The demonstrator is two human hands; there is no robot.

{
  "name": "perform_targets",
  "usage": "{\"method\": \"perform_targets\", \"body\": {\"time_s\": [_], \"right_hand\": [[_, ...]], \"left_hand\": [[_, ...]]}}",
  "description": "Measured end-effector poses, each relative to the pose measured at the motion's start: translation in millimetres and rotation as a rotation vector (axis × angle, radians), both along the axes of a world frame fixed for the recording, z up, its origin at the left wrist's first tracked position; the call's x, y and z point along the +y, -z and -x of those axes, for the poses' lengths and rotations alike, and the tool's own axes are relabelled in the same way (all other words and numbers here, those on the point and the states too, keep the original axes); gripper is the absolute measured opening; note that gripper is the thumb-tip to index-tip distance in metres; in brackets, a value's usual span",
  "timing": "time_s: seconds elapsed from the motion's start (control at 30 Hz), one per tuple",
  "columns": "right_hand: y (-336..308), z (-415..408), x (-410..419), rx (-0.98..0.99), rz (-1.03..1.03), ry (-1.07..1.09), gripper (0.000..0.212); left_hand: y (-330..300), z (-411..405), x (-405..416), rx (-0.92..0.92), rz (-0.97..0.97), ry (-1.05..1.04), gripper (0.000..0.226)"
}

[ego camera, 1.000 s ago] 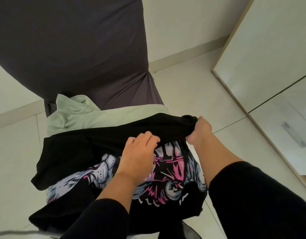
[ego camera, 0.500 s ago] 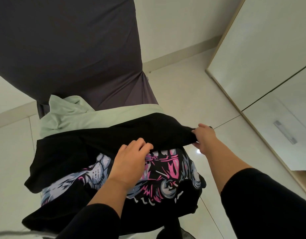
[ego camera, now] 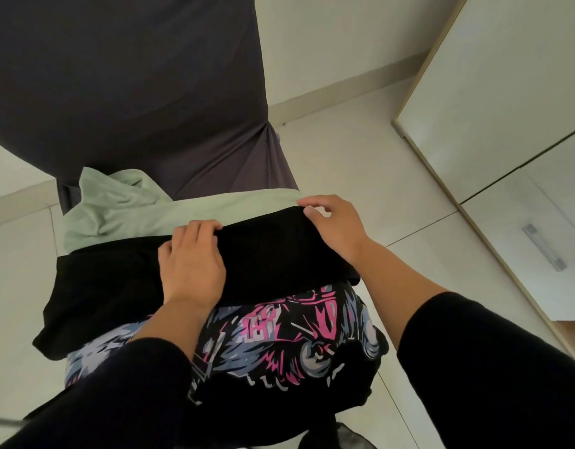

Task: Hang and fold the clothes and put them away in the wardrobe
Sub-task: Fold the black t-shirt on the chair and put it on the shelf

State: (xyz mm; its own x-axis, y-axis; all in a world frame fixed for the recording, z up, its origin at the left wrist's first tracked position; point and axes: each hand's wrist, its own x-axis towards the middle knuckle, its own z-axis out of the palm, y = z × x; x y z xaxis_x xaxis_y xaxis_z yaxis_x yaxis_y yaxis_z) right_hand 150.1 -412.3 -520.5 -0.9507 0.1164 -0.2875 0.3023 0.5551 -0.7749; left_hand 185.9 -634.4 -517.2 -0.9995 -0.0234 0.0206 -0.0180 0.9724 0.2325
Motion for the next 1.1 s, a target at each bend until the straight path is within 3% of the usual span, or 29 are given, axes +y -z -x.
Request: {"method": "perform_targets", "body": {"time_s": [0.1, 0.3, 0.5, 0.63, 0.77, 0.97, 1.1], "right_hand": [[2, 11, -9, -0.014, -0.139, -0.133, 0.019], [1, 25, -19, 0.058, -0.18, -0.062, 0.023], [-4, 63, -32, 0.167, -0.519, -0.043, 0.027], [-9, 96, -46, 0.199, -0.607, -0.011, 0.028], [1, 97, -62, 0.138, -0.679, -0.105, 0.026], [6, 41, -114, 0.465, -0.615, -0.376, 0.028], [2, 4, -137, 0.537, -0.574, -0.607, 0.037]], "left_hand": [[5, 5, -16, -0.04, 0.029, -0.075, 0.027], [6, 11, -34, -0.015, 0.171, -0.161, 0.023], [-7, 53, -48, 0.078, 0.06, -0.156, 0.021], [-6, 73, -54, 0.067, 0.035, -0.155, 0.021], [9, 47, -61, 0.114, 0.081, -0.101, 0.035], [20, -22, -89, 0.067, 0.056, 0.0, 0.054], [16, -52, -114, 0.046, 0.04, 0.009, 0.048]]}}
